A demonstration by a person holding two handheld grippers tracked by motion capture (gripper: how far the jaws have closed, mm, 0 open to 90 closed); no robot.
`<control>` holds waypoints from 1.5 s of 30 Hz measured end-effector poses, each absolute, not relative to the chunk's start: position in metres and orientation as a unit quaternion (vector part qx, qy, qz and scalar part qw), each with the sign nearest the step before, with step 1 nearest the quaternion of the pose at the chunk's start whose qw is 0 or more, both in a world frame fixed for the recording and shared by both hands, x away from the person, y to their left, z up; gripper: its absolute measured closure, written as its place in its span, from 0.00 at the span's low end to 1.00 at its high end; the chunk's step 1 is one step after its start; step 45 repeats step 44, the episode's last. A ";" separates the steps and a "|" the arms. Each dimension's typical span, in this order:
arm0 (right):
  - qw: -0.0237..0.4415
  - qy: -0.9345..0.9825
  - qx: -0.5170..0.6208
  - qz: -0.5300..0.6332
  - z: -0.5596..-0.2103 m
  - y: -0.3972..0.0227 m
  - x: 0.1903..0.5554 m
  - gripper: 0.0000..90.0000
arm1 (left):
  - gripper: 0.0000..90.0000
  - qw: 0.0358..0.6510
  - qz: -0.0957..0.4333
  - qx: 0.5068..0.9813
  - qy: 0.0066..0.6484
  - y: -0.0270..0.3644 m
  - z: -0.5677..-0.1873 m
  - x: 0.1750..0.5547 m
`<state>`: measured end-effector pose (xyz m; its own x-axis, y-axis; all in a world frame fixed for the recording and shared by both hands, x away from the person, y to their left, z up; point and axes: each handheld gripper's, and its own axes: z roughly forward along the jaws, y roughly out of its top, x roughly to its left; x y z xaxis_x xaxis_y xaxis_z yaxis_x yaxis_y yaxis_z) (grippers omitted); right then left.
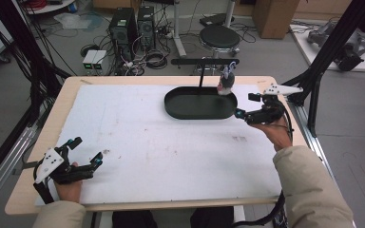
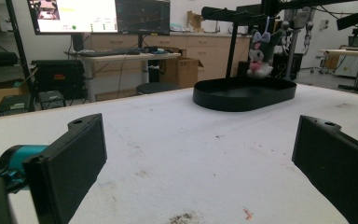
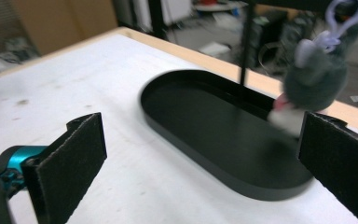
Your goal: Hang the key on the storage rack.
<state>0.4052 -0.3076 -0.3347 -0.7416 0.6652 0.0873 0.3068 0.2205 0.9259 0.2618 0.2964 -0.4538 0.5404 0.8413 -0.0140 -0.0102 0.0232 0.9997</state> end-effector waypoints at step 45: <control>0.219 0.686 0.295 0.628 -0.450 -0.311 0.318 0.01 | 0.04 0.627 0.338 0.614 0.340 0.296 -0.454 0.262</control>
